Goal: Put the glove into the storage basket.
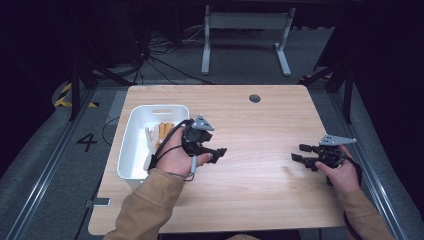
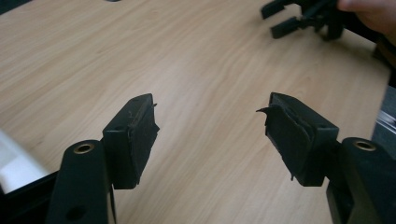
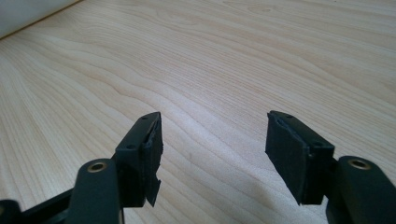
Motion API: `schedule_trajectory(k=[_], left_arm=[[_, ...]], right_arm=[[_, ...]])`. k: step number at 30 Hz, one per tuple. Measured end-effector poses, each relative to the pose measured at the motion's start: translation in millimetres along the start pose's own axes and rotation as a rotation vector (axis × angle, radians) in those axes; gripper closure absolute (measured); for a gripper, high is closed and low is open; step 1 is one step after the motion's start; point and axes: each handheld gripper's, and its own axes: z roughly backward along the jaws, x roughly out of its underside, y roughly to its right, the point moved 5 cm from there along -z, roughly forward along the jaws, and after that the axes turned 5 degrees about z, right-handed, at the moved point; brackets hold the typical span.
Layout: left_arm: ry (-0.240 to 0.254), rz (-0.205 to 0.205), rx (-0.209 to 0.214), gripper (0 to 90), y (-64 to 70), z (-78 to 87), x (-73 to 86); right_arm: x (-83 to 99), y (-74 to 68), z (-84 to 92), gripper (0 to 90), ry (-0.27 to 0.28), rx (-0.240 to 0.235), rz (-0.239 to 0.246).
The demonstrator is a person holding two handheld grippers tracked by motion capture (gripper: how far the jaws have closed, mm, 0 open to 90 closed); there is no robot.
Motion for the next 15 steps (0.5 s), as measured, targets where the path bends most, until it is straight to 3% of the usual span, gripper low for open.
schedule_trajectory(k=[2,5,10,12,15], left_arm=[[0.001,-0.002,0.026,33.9,5.3,-9.8,3.9],[0.042,0.02,0.003,30.8,6.5,-28.4,12.5],[-0.009,-0.005,0.066,32.6,13.1,-58.4,39.6],[-0.039,-0.022,0.061,32.4,12.7,-64.2,44.5],[-0.018,-0.005,0.08,30.4,10.5,-71.5,49.4]], right_arm=[[0.0,-1.2,0.3,37.3,-0.003,-0.003,0.007],[0.0,-2.7,0.5,37.3,-0.009,0.001,0.009],[0.5,-7.0,-0.4,37.3,-0.025,-0.003,0.035],[-0.2,-7.3,-0.7,37.3,-0.022,-0.005,0.034],[-0.1,-8.0,-2.8,37.3,-0.023,-0.009,0.028]])
